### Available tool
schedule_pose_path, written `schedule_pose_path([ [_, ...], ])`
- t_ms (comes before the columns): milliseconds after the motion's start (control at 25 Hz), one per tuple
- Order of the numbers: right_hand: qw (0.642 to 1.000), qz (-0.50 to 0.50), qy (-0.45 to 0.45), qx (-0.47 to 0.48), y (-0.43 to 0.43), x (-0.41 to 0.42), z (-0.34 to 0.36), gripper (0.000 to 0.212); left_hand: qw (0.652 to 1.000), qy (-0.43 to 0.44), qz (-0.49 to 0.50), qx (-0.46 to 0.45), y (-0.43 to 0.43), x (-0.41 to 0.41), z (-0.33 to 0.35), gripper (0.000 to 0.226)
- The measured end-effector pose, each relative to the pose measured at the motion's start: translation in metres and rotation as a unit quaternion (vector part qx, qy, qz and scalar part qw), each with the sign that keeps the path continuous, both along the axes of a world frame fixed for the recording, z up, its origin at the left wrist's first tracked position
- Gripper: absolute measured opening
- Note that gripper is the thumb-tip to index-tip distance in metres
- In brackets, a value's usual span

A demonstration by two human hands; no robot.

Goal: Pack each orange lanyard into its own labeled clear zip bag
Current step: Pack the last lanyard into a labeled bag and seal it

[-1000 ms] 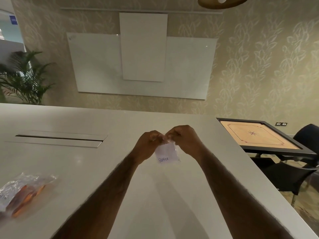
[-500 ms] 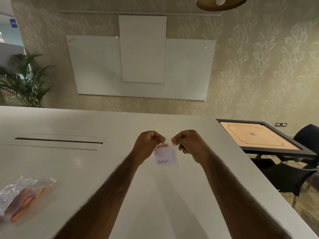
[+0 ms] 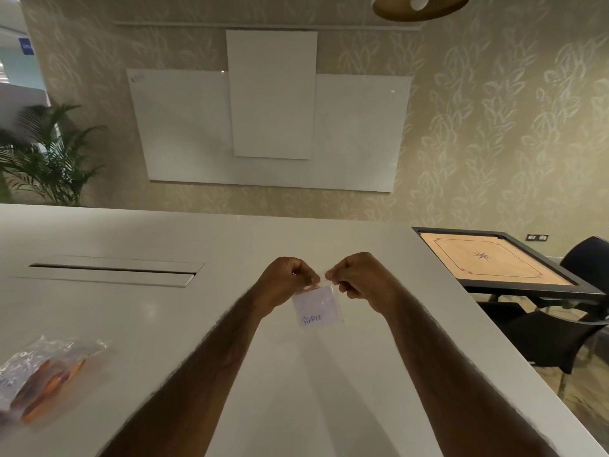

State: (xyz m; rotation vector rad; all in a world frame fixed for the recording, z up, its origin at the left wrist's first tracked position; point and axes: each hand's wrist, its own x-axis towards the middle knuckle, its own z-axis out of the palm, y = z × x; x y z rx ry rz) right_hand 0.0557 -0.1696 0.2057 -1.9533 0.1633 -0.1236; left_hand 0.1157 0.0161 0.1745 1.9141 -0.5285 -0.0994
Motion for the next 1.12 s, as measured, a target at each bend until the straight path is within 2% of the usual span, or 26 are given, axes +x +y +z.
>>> schedule_pose_path([
  [80, 1.0, -0.016, 0.0, -0.018, 0.002, 0.0, 0.001, 0.019, 1.0, 0.004, -0.005, -0.006, 0.001, -0.003, 0.0, 0.011],
  [200, 1.0, -0.013, -0.02, 0.007, 0.002, -0.001, 0.004, 0.018, 0.998, 0.026, -0.019, -0.045, -0.001, -0.007, -0.001, 0.022],
  [480, 0.998, 0.015, -0.02, 0.051, 0.004, -0.008, 0.005, 0.014, 0.998, 0.031, -0.024, -0.054, 0.003, -0.012, 0.008, 0.013],
  [600, 0.999, 0.031, -0.022, 0.036, 0.004, -0.011, 0.007, 0.007, 0.998, 0.023, -0.03, -0.046, 0.003, -0.013, 0.01, 0.013],
  [680, 0.999, 0.029, -0.022, 0.01, 0.002, -0.012, 0.009, 0.013, 0.997, 0.042, -0.044, -0.054, 0.001, -0.015, 0.009, 0.017],
  [840, 0.997, 0.033, 0.02, -0.066, -0.001, -0.013, 0.015, 0.008, 0.995, 0.055, -0.054, -0.062, -0.004, -0.02, 0.003, 0.015],
  [960, 0.998, 0.036, 0.017, -0.045, -0.003, -0.014, 0.012, 0.006, 0.999, 0.01, -0.033, -0.016, -0.005, -0.018, 0.003, 0.013],
  [1120, 0.999, 0.033, 0.001, -0.018, -0.006, -0.017, 0.008, 0.015, 0.999, 0.022, -0.038, -0.028, -0.004, -0.018, 0.004, 0.015],
])
